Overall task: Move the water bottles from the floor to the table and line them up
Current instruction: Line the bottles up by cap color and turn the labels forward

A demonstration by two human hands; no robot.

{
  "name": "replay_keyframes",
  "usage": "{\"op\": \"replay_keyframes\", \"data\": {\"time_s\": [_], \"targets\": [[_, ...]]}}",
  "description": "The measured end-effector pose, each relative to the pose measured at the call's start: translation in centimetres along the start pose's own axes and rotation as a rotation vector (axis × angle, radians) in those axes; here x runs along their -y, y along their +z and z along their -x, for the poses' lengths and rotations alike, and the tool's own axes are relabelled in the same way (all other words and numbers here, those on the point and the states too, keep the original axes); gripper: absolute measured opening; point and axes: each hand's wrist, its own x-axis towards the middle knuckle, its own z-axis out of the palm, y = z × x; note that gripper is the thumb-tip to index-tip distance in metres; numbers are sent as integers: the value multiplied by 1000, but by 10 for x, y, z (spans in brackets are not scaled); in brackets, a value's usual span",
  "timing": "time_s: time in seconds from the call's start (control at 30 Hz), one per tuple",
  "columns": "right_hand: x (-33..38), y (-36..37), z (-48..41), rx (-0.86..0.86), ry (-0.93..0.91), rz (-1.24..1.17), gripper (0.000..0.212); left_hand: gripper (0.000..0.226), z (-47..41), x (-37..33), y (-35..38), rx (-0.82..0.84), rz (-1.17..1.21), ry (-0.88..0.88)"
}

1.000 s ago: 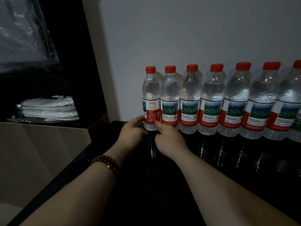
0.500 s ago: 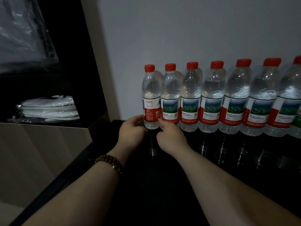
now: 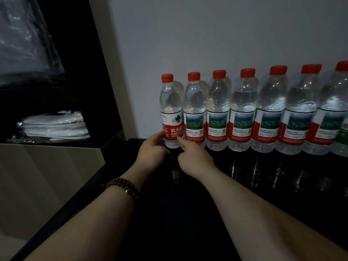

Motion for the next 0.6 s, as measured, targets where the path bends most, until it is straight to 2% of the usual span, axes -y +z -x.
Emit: {"op": "replay_keyframes", "data": {"time_s": [0.07, 0.23, 0.4, 0.53, 0.6], "targets": [[-1, -1, 0, -9, -6, -20, 83, 79, 1, -2, 1, 28, 26, -1], [2, -1, 0, 0, 1, 22, 85, 67, 1, 1, 0, -99, 20, -20], [1, 0, 1, 9, -3, -1, 83, 79, 0, -3, -1, 45, 30, -44], [1, 0, 1, -18, 15, -44, 87, 68, 2, -1, 1, -98, 19, -43], [2, 0, 0, 7, 4, -18, 88, 65, 2, 0, 1, -96, 27, -38]]}}
